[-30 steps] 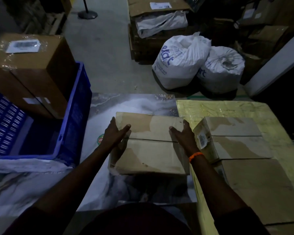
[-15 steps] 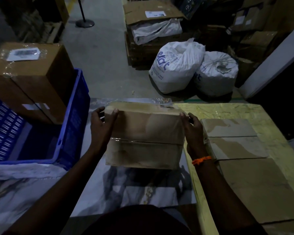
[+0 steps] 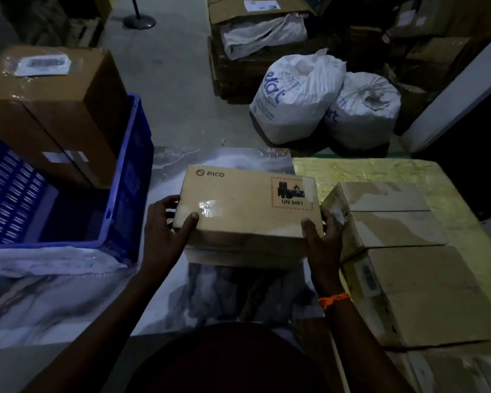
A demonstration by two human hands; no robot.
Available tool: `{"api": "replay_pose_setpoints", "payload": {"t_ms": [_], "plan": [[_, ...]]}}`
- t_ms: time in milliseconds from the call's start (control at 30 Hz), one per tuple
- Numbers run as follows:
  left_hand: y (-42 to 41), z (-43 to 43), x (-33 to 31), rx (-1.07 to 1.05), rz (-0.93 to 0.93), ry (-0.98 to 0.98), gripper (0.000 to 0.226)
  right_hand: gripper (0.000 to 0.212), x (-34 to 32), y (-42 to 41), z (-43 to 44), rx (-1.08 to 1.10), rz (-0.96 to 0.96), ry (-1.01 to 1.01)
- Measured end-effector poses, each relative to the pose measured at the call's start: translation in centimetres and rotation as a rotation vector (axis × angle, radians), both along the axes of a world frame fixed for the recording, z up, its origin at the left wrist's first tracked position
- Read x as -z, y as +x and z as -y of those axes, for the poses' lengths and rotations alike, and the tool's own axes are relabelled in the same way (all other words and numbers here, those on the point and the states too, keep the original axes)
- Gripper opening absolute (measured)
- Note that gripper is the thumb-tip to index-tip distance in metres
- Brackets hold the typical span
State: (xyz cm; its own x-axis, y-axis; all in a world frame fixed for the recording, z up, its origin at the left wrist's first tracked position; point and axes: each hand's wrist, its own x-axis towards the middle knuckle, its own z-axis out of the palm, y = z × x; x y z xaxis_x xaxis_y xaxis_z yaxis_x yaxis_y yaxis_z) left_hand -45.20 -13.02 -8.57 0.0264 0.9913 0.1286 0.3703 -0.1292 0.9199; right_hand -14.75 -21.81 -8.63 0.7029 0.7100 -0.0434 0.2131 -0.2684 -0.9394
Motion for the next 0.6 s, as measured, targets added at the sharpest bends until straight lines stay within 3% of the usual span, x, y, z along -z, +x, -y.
{"api": "replay_pose_setpoints", "payload": {"t_ms": [200,400,600], "plan": [[-1.0,0.8,0.2,0.068,-0.102,0.053,0.063,0.063,-0.9,-0.7,1.0,-0.036,0.155,-0.047],[0.2,-1.3,-1.4,0.217,-0.5,0.279,0.059,0.042,-2.9,-1.6,-1.5,-0.272,0.811,-0.002],[4.6,-4.4,-3.0,0.522,-0.726,0.287,0.058,0.055,-3.1,-4.6,-6.1,-0.6,0.938,-0.116]]}}
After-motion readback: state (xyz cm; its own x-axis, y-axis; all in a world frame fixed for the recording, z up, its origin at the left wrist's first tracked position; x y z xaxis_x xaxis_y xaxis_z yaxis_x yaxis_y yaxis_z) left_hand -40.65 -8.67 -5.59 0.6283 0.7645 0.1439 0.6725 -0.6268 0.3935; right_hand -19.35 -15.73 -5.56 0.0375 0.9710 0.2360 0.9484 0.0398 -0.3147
